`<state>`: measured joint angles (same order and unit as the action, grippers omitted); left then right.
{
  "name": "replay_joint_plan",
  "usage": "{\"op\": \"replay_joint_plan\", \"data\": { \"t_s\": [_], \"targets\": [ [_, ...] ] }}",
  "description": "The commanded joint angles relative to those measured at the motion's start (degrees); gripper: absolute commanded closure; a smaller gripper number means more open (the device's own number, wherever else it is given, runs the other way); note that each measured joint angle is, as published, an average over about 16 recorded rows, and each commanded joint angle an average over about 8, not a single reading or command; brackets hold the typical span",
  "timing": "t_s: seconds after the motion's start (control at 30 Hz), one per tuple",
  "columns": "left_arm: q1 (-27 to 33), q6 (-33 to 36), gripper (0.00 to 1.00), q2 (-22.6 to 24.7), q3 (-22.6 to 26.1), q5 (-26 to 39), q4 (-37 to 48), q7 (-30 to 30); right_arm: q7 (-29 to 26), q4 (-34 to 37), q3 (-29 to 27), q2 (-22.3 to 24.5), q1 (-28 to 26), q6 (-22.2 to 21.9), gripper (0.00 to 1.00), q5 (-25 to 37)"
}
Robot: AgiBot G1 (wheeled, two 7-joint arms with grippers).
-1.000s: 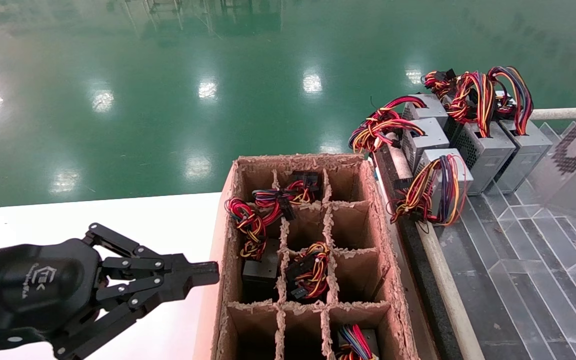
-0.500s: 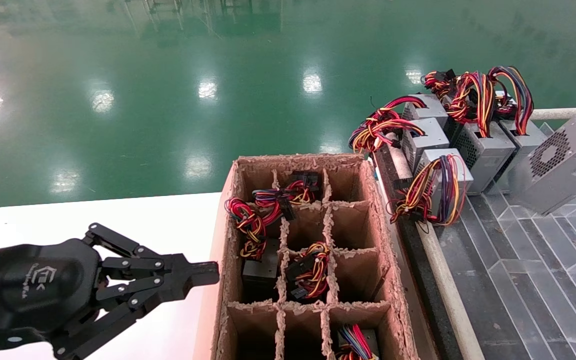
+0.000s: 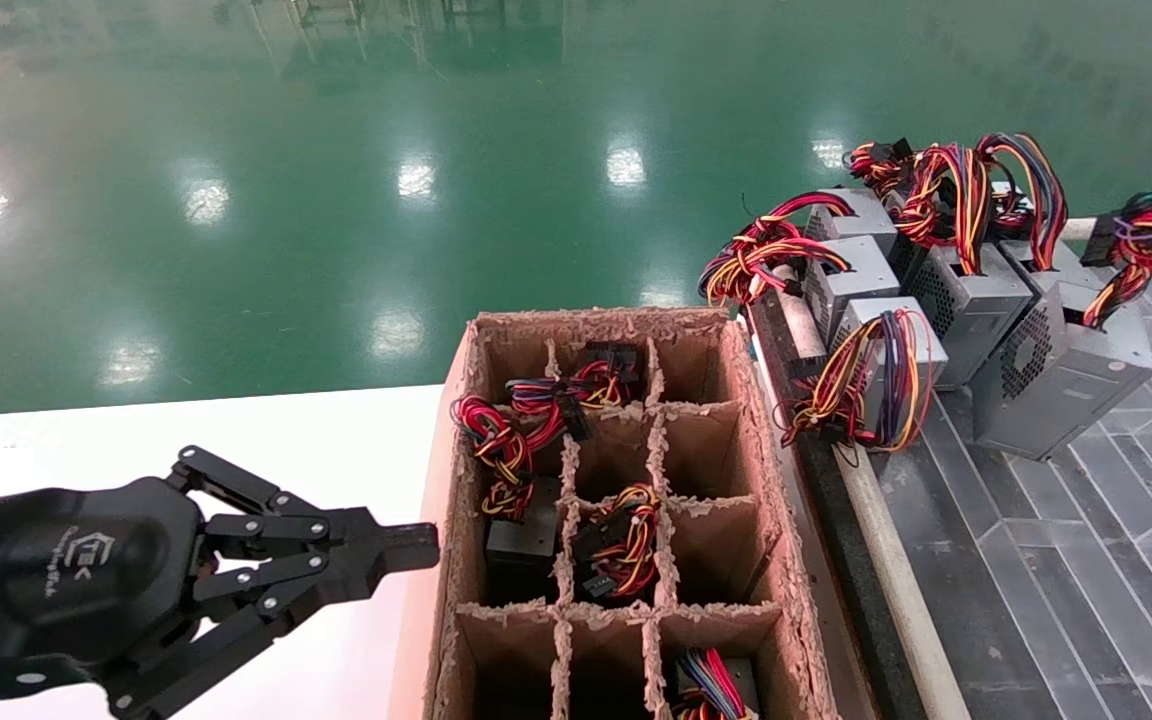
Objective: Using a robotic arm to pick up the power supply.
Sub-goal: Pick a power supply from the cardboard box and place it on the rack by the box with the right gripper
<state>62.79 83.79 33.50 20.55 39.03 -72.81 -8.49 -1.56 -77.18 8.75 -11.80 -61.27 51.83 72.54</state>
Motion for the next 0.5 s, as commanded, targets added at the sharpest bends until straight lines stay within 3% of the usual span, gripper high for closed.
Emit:
{"op": "replay_joint_plan", "data": {
  "t_s": [0.03,0.27,0.5],
  "targets": [
    [0.00,0.00,1.00,0.00,0.00,0.00,0.00,0.00,0.58,-0.04,-0.18,-0.37,0.13,-0.04,1.00,-0.53],
    [0.00,0.00,1.00,0.00,0.01,0.00,0.00,0.00,1.73,0.06,-0.03,-0.62,0.24,0.64,1.00,-0.64],
    [0.00,0.00,1.00,0.00,0.01,-0.01,0.00,0.01,0.93,0.24,0.05,-0.72,1.22,-2.71,1.00,1.42]
  ]
}}
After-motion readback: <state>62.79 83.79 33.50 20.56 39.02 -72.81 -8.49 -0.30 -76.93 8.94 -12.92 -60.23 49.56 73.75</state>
